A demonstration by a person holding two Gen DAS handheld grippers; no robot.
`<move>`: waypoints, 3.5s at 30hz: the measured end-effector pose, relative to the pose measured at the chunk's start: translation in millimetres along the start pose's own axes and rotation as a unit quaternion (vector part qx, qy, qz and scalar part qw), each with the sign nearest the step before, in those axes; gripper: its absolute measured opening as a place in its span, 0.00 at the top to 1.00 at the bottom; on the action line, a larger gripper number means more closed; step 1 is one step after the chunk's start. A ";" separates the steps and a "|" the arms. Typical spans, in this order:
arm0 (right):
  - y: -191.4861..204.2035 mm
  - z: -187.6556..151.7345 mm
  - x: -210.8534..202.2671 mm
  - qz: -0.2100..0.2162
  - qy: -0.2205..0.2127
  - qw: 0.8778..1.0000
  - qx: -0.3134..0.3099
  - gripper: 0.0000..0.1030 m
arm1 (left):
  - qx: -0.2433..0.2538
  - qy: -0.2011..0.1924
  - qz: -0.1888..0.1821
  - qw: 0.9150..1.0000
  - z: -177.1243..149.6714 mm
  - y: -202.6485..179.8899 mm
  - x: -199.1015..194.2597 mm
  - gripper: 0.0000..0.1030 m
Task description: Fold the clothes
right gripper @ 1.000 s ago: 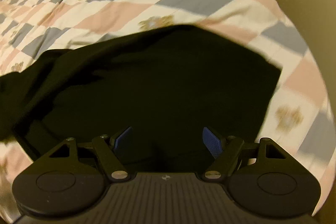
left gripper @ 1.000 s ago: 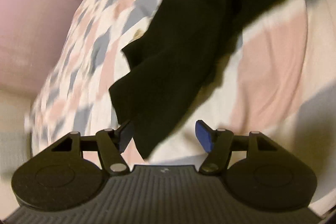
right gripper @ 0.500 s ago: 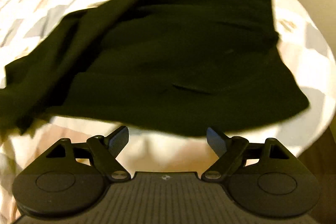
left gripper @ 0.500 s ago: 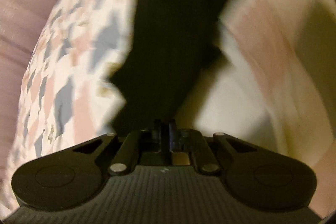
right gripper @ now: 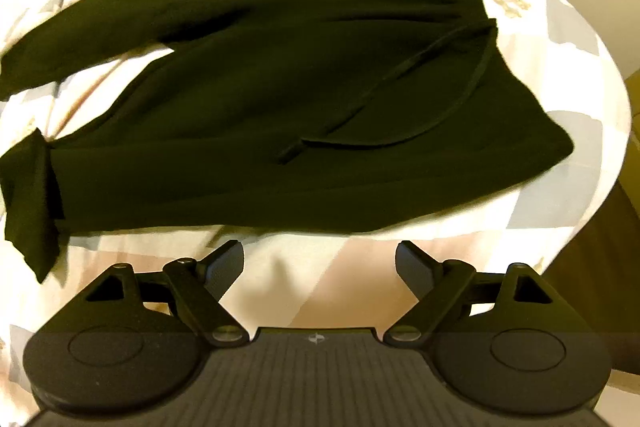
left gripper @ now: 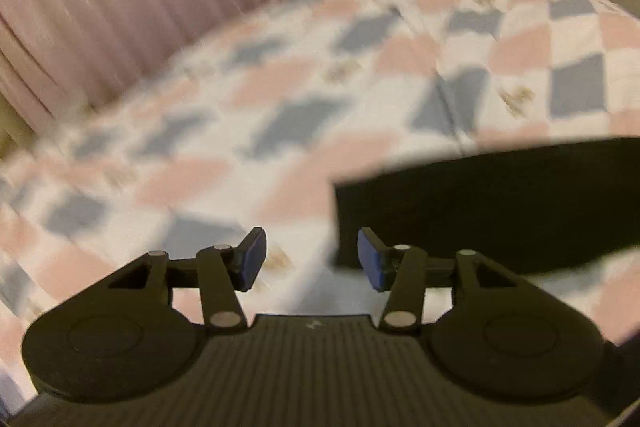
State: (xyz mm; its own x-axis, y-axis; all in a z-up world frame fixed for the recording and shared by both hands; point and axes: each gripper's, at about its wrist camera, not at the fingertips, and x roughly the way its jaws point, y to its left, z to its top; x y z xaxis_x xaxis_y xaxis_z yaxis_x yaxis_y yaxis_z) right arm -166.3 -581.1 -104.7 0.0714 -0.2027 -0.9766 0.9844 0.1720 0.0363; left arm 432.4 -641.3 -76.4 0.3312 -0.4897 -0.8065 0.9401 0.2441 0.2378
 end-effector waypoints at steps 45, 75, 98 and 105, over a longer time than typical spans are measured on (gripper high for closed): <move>-4.4 -27.2 29.1 0.011 0.060 0.996 0.066 0.12 | -0.383 0.095 0.114 0.912 -248.0 125.4 -124.7 0.67; -15.5 -18.3 41.8 -0.008 0.062 0.992 0.107 0.13 | -0.625 0.039 -0.159 0.763 -284.3 74.9 -98.3 0.73; -5.9 -25.6 31.1 0.007 0.061 0.995 0.083 0.13 | -0.588 0.011 -0.173 0.790 -284.4 96.5 -97.0 0.94; -15.2 -27.3 34.8 0.020 0.064 0.991 0.115 0.14 | -0.482 0.132 -0.057 0.864 -329.2 77.6 -68.4 0.94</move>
State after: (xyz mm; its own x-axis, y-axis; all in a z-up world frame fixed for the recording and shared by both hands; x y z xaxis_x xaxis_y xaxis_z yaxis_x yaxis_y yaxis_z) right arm -183.2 -564.4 -145.0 0.1056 -0.0743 -0.9916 0.9928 -0.0497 0.1094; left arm 456.2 -313.3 -181.0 0.0913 -0.3787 -0.9210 0.4186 0.8538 -0.3096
